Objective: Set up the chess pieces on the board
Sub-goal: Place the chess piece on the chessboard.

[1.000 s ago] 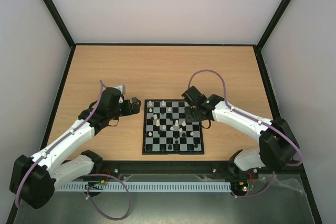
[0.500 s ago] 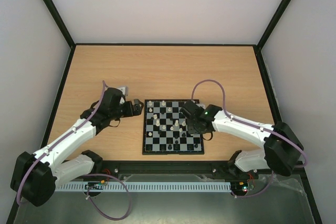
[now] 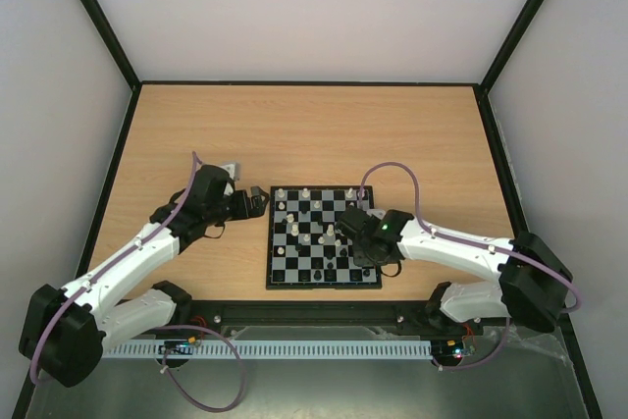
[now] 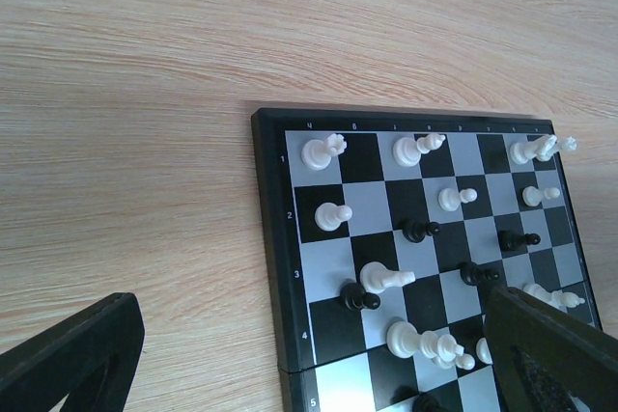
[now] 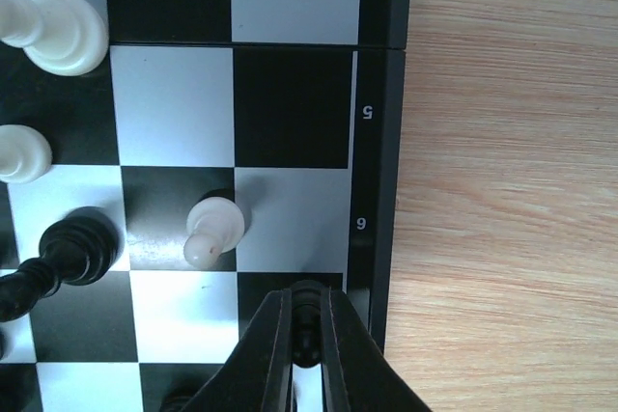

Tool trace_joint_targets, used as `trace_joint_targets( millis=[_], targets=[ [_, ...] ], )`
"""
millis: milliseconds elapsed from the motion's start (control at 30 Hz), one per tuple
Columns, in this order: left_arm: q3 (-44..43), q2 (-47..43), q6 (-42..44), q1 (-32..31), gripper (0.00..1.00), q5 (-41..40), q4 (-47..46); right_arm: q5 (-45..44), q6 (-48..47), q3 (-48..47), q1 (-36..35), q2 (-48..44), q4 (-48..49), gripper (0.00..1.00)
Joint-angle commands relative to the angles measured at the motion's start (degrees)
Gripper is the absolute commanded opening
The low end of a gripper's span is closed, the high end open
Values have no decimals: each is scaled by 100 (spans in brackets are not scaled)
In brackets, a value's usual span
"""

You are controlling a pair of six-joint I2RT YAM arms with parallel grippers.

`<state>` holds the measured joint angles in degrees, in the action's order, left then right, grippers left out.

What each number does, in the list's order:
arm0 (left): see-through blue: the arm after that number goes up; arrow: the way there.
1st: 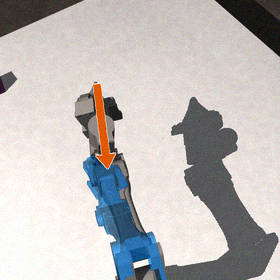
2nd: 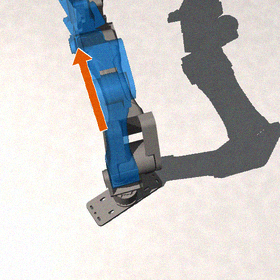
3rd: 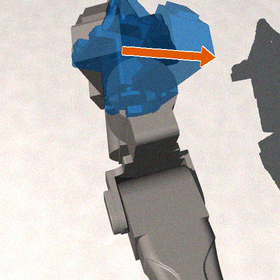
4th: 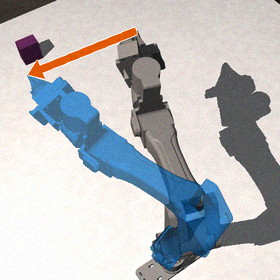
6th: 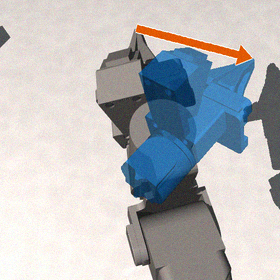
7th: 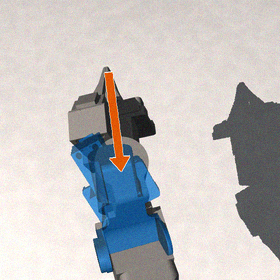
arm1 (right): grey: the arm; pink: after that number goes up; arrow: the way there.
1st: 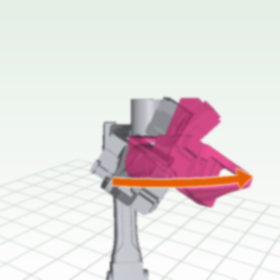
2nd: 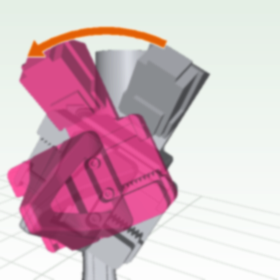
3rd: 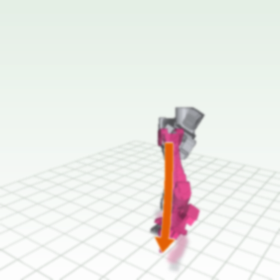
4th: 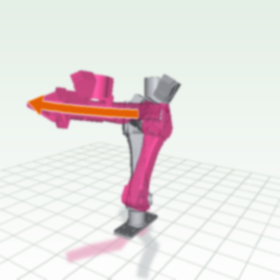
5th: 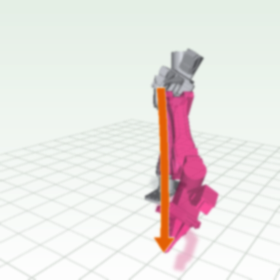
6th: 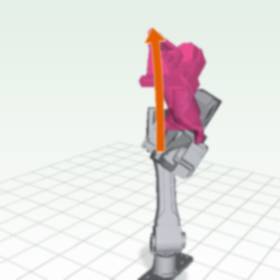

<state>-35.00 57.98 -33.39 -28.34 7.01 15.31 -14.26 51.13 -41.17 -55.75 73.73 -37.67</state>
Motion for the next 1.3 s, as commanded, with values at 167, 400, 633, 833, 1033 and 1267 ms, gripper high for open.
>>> trace_joint_targets(
  millis=[167,400,633,833,1033,1267],
  targets=[
    [44,-50,69,-31,100,-90,12,2,229,158,-98,-204,-331,3],
    [23,-79,74,-31,100,-173,42,37,309,189,-228,-142,-303,3],
    [6,-59,72,-31,99,-221,50,9,369,189,-345,-6,-319,3],
    [2,-51,70,-31,99,-234,59,-42,341,88,-358,-42,-350,16],
    [-2,-101,53,-31,100,-293,84,-119,279,-90,-357,-91,-462,24],
    [-57,-238,0,-31,99,-446,133,-1159,-112,-1200,-367,-575,-947,64]
  ],
)
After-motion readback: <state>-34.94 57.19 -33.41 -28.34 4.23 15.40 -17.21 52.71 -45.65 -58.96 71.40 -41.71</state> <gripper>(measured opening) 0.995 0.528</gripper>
